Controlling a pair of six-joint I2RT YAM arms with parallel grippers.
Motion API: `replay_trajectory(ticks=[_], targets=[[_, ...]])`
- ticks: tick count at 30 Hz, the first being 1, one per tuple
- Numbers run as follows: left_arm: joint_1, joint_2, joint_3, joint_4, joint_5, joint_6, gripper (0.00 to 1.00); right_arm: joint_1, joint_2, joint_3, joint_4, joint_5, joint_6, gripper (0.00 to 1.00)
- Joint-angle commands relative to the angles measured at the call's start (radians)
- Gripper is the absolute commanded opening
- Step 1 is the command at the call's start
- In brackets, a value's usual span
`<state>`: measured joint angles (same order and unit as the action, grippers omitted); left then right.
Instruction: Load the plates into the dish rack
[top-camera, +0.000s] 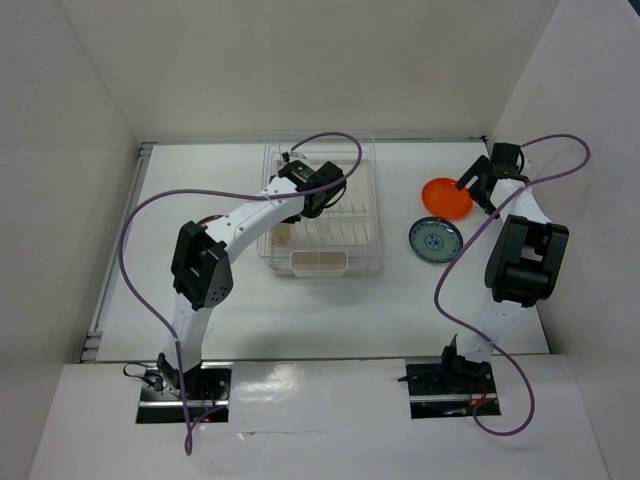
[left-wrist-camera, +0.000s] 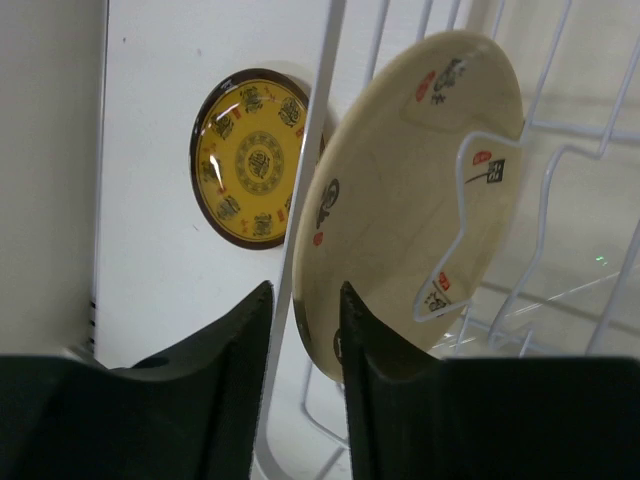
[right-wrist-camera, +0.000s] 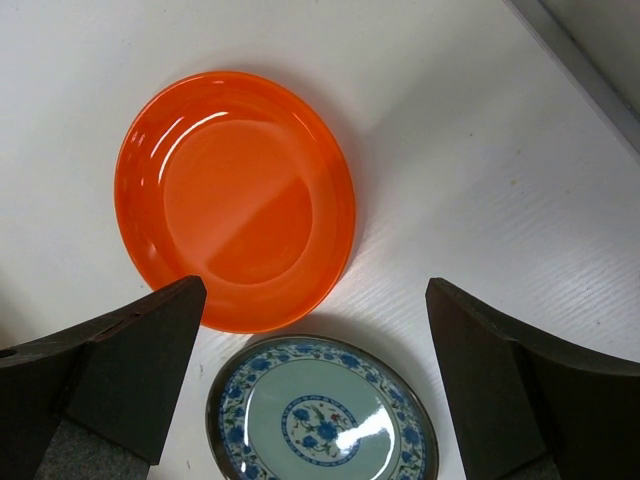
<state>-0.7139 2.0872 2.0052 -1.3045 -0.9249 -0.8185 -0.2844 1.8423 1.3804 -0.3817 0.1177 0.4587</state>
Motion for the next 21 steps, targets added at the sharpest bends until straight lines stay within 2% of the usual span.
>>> replay_trajectory(ticks=[1,4,5,8,11,12,15,18,20,21], targets=[[0.002,-0.021,-0.017,-0.056,0.047,-0.016,0.42,-0.006,0.014,0.042,-0.002,0.002,-0.003,1.0],[0.002,-0.021,0.004,-0.056,0.047,-0.004,0.53,-0.006,0.023,0.042,-0.002,0.014,-0.003,1.0],[0.002,-0.033,0.018,-0.056,0.047,0.011,0.63,-0.006,0.023,0.042,-0.012,0.028,-0.003,1.0],[0.002,-0.074,0.065,-0.056,0.047,0.045,0.76,-0.006,0.041,0.052,-0.022,0.037,-0.012,1.0],[0.002,-0.111,0.119,-0.056,0.073,0.08,0.79,-0.015,0.066,0.077,-0.022,0.046,0.0,1.0],[0.002,-0.124,0.165,-0.056,0.083,0.09,0.84,-0.015,0.066,0.077,-0.022,0.046,0.0,1.0],[0.011,-0.157,0.252,-0.044,0.13,0.157,0.88,-0.024,0.104,0.092,-0.011,0.019,0.011,1.0],[0.021,-0.216,0.276,0.028,0.245,0.235,0.88,-0.059,0.115,0.056,0.058,-0.13,0.044,0.99],[0.062,-0.262,0.245,0.113,0.361,0.258,0.88,-0.096,0.106,-0.003,0.141,-0.257,0.09,0.93],[0.062,-0.312,0.197,0.143,0.388,0.259,0.87,-0.096,0.106,-0.021,0.162,-0.268,0.103,0.93]])
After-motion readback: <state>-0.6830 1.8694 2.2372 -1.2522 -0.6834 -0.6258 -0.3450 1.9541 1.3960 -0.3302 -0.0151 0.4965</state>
